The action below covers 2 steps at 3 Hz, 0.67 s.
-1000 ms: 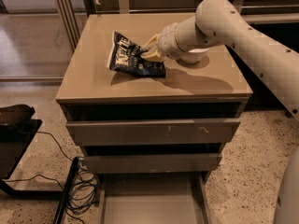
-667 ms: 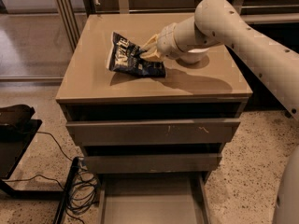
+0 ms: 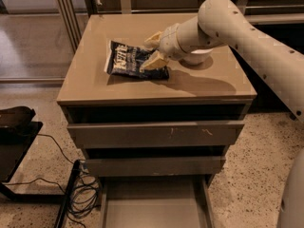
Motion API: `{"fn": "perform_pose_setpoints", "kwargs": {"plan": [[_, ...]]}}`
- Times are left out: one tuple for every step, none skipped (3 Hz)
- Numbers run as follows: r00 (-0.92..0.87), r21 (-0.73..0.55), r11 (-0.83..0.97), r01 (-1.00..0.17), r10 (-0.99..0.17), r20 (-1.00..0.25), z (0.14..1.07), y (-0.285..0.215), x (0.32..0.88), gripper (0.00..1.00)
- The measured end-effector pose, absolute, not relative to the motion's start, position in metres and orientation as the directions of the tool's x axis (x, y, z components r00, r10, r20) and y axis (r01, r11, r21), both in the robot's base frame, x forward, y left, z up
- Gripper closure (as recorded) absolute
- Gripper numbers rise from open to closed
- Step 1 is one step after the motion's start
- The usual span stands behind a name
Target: Pick blue chip bag from bottom drawer and place on counter
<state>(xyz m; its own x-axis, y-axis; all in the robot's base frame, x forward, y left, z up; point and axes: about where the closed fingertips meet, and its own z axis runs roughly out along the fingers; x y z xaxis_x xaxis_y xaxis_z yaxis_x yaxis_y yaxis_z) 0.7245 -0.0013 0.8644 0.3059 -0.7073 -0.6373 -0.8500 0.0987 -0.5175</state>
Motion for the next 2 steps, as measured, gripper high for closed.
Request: {"fn": "perform_pose_setpoints", "kwargs": {"plan": [[0.306,-0.517,0.099,-0.85,-0.707,-0.637,0.8643,-0.0013,0.7245,0.0],[0.306,-0.517,0.099,-0.85,-0.707,-0.637,0.8643,-0.0013,0.7245,0.0]]}}
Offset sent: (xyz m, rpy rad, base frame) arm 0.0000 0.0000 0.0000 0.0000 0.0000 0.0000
